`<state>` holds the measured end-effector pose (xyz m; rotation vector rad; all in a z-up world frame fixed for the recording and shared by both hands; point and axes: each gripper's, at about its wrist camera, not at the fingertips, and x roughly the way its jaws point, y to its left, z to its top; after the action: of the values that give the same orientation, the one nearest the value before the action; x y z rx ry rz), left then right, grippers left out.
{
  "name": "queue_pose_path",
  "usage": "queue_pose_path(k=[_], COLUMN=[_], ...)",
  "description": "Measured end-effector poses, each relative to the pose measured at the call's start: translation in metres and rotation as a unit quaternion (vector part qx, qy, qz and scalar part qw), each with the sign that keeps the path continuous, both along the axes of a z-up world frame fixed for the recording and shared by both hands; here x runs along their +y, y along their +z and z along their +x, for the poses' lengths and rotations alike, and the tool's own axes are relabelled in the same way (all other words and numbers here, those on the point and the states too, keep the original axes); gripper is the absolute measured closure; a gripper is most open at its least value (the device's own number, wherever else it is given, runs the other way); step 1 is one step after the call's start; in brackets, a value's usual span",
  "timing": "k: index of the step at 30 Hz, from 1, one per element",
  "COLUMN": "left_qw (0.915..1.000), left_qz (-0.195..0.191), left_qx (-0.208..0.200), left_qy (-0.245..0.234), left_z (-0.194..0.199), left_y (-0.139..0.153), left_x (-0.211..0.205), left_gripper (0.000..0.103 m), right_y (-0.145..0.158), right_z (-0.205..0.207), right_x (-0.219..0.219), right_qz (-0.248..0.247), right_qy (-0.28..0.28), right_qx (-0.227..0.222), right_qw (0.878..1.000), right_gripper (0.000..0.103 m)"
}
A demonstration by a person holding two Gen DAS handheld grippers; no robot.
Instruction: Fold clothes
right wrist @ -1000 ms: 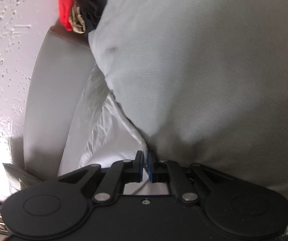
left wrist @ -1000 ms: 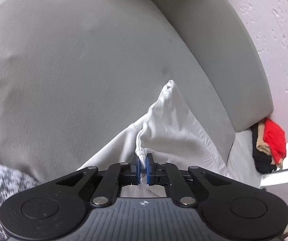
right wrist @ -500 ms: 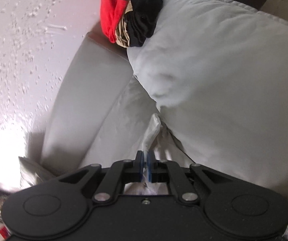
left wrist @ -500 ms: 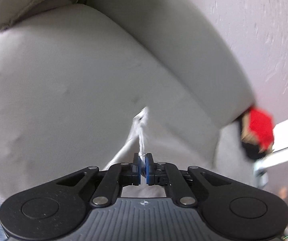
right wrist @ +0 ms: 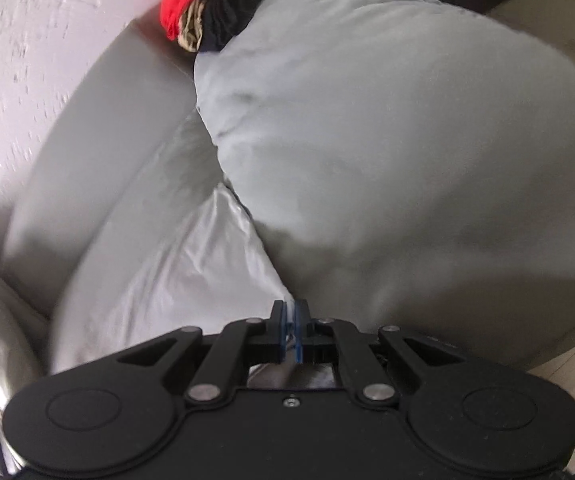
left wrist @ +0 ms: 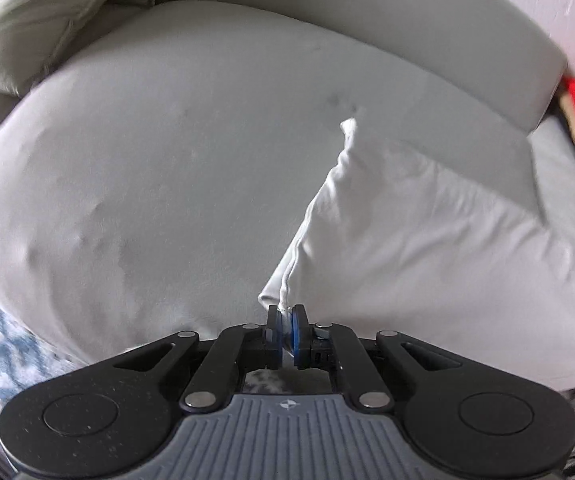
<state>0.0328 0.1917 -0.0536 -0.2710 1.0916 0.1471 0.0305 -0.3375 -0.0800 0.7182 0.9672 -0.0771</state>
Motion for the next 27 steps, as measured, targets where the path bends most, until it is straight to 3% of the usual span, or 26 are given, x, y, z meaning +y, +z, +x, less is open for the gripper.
queue_pose_path(k=[3, 5, 6, 8, 12, 14, 15, 19, 22, 25, 27], left_qw=[0.9981, 0.9948, 0.9925, 0.9890, 0.9848, 0.9848, 0.9848, 0.9853, 0.9826, 0.9762, 0.9738], left_qz=[0.056, 0.093, 0.112, 0.113, 0.085, 0.070, 0.061, 0.028, 0.066, 0.111, 0.119], left_qx=[-0.025, -0.042, -0.050, -0.095, -0.141, -0.137, -0.132, -0.117, -0.119, -0.112, -0.110], left_qy=[-0.003, -0.006, -0.007, -0.015, -0.055, -0.080, -0.094, -0.121, -0.126, -0.149, -0.159], left_z=[-0.013, -0.021, -0.025, -0.034, -0.028, -0.016, -0.008, 0.019, 0.026, 0.022, 0.007], left_y=[0.014, 0.024, 0.028, 0.044, 0.048, 0.036, 0.027, -0.007, -0.026, -0.045, -0.045], left_x=[-0.007, -0.012, -0.014, -0.019, -0.042, -0.061, -0.072, -0.103, -0.120, -0.134, -0.131], left_gripper=[0.094, 0.091, 0.087, 0.075, 0.072, 0.075, 0.075, 0.075, 0.074, 0.074, 0.074], right_y=[-0.002, 0.010, 0.017, 0.035, 0.040, 0.026, 0.019, 0.002, -0.003, -0.016, -0.017], right_z=[0.001, -0.006, -0.010, -0.019, -0.010, 0.007, 0.014, 0.039, 0.058, 0.068, 0.056], right_x=[0.006, 0.006, 0.007, 0.009, 0.030, 0.052, 0.066, 0.120, 0.151, 0.165, 0.163], right_qz=[-0.031, -0.043, -0.049, -0.059, -0.051, -0.045, -0.047, -0.076, -0.141, -0.224, -0.243], right_qy=[0.019, 0.014, 0.011, 0.008, 0.043, 0.074, 0.092, 0.148, 0.173, 0.196, 0.217], right_qx=[0.019, -0.001, -0.014, -0.059, -0.092, -0.073, -0.067, -0.063, -0.079, -0.061, -0.056], right_qw=[0.999, 0.999, 0.999, 0.996, 0.993, 0.994, 0.992, 0.984, 0.972, 0.953, 0.944], right_gripper=[0.095, 0.094, 0.087, 0.081, 0.075, 0.080, 0.088, 0.089, 0.088, 0.088, 0.088])
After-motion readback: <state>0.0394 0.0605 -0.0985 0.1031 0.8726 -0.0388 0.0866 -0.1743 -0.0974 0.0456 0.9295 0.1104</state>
